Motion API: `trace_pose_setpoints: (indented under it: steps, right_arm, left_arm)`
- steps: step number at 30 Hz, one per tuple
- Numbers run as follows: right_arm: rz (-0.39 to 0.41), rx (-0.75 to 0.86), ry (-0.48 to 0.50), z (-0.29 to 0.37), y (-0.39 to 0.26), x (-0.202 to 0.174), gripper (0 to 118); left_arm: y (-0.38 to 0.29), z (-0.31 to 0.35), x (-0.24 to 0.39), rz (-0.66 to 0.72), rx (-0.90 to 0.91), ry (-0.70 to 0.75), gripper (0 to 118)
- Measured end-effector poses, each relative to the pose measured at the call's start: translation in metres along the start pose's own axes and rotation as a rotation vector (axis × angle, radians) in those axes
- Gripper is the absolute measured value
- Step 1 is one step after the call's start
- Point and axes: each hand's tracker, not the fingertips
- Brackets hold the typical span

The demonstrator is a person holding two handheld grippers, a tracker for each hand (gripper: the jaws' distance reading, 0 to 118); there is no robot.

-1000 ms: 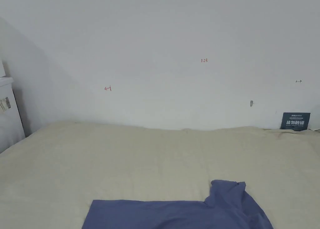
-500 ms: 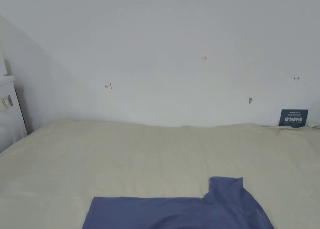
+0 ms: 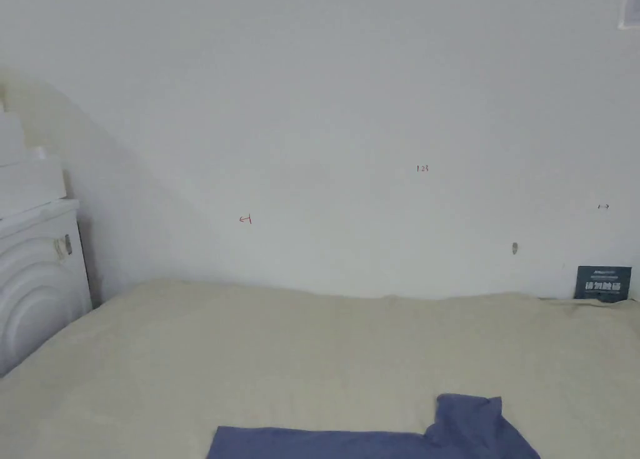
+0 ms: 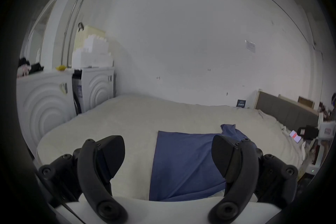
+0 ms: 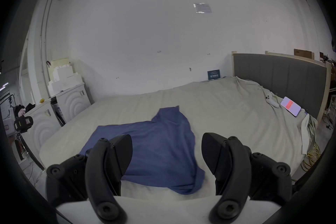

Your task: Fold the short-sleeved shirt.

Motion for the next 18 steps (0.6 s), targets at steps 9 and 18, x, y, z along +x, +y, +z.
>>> trace_pose_setpoints:
  steps: [9,18]
  right_arm:
    - [0.060,-0.062,0.028,-0.007,-0.025,-0.041,77]
    - [0.060,-0.103,0.081,-0.010,-0.042,-0.055,1]
  left_arm:
    - [-0.032,0.002,0.047,-0.098,-0.049,-0.054,74]
    - [-0.052,-0.002,0.052,-0.070,-0.129,-0.085,0]
